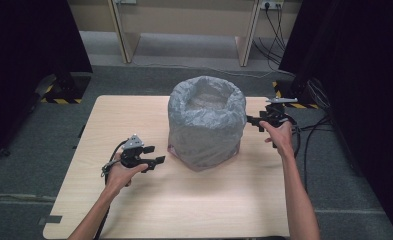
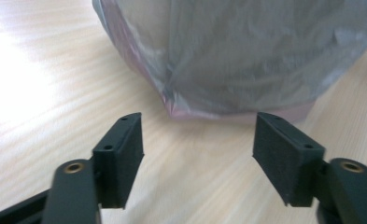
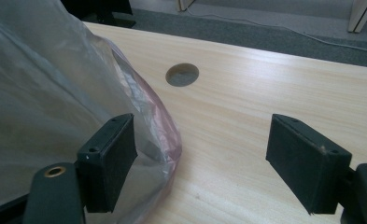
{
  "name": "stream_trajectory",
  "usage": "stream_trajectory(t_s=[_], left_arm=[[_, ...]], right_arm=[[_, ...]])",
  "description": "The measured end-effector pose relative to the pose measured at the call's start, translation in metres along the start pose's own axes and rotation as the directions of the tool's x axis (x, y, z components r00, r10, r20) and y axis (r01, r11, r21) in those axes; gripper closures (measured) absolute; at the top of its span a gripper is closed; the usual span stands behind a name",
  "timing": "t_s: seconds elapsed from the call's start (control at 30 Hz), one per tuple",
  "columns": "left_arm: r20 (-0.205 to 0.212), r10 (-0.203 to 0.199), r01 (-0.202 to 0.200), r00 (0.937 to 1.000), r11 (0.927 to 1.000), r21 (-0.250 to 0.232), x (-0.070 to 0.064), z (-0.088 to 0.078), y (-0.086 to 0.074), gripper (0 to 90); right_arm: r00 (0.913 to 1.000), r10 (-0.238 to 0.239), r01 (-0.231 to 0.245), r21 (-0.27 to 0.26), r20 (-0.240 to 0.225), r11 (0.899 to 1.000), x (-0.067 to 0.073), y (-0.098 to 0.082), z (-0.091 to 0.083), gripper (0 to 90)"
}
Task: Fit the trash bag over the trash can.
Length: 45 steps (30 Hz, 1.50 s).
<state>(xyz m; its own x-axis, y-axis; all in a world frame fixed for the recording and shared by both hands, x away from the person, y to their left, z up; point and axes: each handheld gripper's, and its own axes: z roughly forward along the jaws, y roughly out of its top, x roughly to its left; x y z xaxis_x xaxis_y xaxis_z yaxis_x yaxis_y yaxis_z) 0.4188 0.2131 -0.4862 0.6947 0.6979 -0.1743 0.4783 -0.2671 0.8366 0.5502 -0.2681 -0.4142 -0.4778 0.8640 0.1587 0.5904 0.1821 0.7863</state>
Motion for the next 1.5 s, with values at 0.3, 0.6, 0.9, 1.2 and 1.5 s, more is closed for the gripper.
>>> stream_trajectory(t_s=[0.3,0.6,0.9,1.2,1.5], left_arm=[[-0.074,0.030,-0.024,0.9968,0.9964,0.081,0.005,-0.020,-0.027,21.2],[-0.134,0.022,-0.003,0.9907,0.9901,0.141,0.017,-0.036,-0.054,19.5],[-0.161,0.050,-0.024,0.9858,0.9874,0.156,0.022,-0.043,-0.064,15.8],[-0.171,0.074,-0.045,0.9825,0.9848,0.168,0.025,-0.046,-0.067,14.4],[-0.164,0.080,-0.051,0.9832,0.9830,0.176,0.026,-0.045,-0.066,11.2]], right_arm=[[0.9995,-0.007,0.007,-0.009,0.031,1.000,0.008,0.014,-0.014,21.4],[0.9978,-0.038,0.042,-0.062,0.055,0.997,0.018,0.046,-0.043,21.5],[0.9954,-0.072,0.078,-0.095,0.063,0.992,0.033,0.071,-0.060,21.1],[0.9929,-0.105,0.112,-0.152,0.056,0.982,0.051,0.097,-0.074,21.1],[0.9776,-0.210,0.205,-0.184,-0.011,0.961,0.104,0.127,-0.078,19.9]])
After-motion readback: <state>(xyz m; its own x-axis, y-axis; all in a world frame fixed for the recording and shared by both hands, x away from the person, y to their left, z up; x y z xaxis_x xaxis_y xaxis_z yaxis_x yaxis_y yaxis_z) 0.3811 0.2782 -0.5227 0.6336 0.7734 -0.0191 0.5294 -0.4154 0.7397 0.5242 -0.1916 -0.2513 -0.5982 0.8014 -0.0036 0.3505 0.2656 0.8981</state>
